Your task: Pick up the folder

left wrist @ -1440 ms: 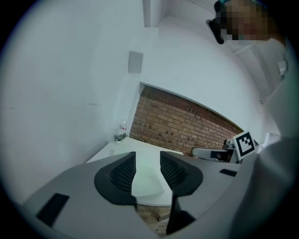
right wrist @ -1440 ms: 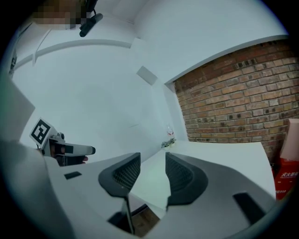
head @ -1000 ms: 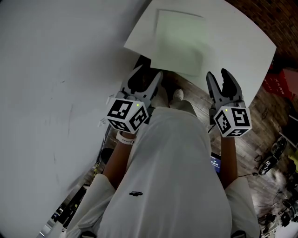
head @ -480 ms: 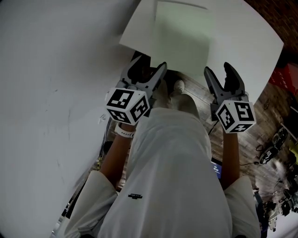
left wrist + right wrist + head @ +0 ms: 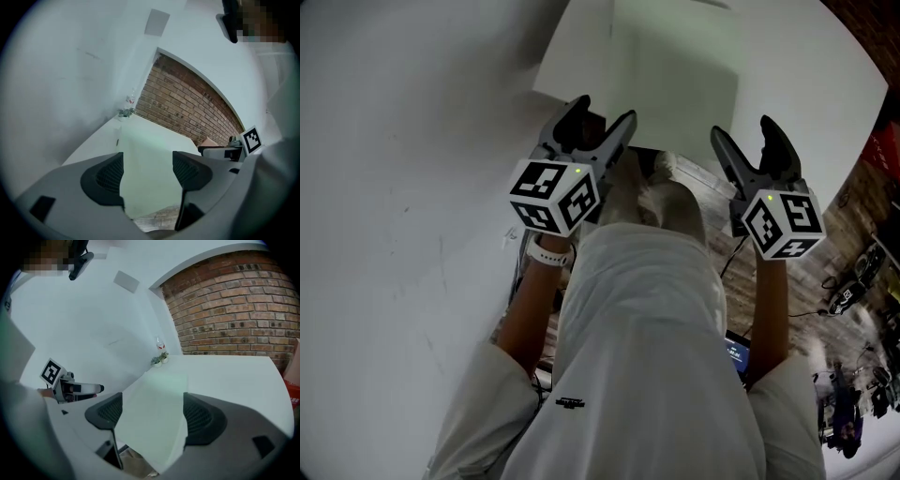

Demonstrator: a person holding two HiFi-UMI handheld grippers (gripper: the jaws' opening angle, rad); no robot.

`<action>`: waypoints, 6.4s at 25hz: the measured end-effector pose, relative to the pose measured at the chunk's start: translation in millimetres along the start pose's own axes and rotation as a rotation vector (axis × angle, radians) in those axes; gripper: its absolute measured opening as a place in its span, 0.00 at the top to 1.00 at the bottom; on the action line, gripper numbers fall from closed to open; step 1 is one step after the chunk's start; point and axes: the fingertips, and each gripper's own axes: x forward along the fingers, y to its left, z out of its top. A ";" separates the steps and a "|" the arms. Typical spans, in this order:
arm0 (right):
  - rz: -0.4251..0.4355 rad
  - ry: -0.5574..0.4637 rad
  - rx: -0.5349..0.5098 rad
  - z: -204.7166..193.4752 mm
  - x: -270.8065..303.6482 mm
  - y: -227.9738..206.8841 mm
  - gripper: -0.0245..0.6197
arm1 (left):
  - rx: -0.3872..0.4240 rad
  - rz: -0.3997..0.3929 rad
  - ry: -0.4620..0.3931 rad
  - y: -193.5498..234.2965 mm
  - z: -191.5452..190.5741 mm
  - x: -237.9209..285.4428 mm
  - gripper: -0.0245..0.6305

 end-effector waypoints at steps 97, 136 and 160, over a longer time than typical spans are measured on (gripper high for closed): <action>0.084 0.000 0.057 9.8 0.1 8.2 0.13 | -0.059 0.018 -0.160 -42.1 22.4 -2.5 0.43; 0.113 -0.271 -0.155 81.6 -149.8 72.4 0.13 | 0.088 -0.044 -0.474 -152.6 74.5 -134.5 0.43; 0.130 -0.335 -0.170 100.6 -165.2 72.0 0.13 | 0.126 -0.053 -0.519 -169.2 92.7 -143.7 0.43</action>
